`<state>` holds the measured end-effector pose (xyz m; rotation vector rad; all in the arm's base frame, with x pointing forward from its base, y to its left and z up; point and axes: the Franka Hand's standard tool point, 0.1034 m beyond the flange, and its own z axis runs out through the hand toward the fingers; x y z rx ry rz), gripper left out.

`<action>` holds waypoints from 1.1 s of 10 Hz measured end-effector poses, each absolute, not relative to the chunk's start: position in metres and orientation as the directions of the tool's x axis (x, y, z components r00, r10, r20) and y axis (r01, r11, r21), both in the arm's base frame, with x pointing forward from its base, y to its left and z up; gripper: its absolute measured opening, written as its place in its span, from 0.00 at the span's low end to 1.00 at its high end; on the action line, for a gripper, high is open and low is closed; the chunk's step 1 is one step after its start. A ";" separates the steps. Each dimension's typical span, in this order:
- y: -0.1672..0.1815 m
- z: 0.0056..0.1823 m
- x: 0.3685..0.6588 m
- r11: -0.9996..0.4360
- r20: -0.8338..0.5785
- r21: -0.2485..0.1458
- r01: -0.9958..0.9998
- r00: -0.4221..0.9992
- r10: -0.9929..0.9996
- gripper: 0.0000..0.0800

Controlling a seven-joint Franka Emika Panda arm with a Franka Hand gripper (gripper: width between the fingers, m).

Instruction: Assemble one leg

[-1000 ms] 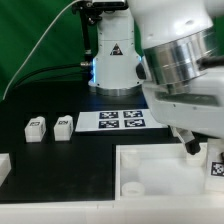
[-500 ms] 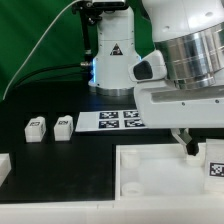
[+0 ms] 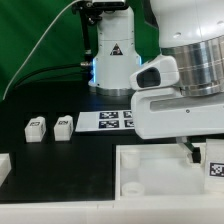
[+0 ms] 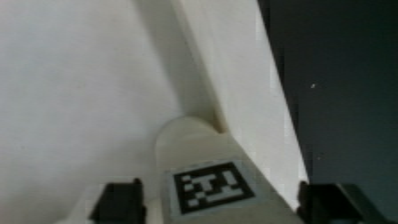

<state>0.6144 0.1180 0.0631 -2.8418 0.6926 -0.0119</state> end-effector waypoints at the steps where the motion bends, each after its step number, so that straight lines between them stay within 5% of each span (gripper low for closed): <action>1: 0.117 0.062 0.613 -0.820 -0.065 -0.203 -0.535 0.843 -0.534 0.38; 3: 0.119 0.063 0.614 -0.676 -0.123 -0.194 -0.711 0.701 -0.702 0.37; 7: 0.121 0.063 0.622 -0.170 -0.296 -0.106 -0.980 0.194 -0.935 0.37; 11: 0.121 0.062 0.620 -0.259 -0.285 -0.131 -0.957 0.287 -0.914 0.37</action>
Offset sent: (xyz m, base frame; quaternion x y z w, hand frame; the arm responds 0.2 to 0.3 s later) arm 0.0312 -0.0003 0.0111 0.0120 -0.0230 0.3669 0.9299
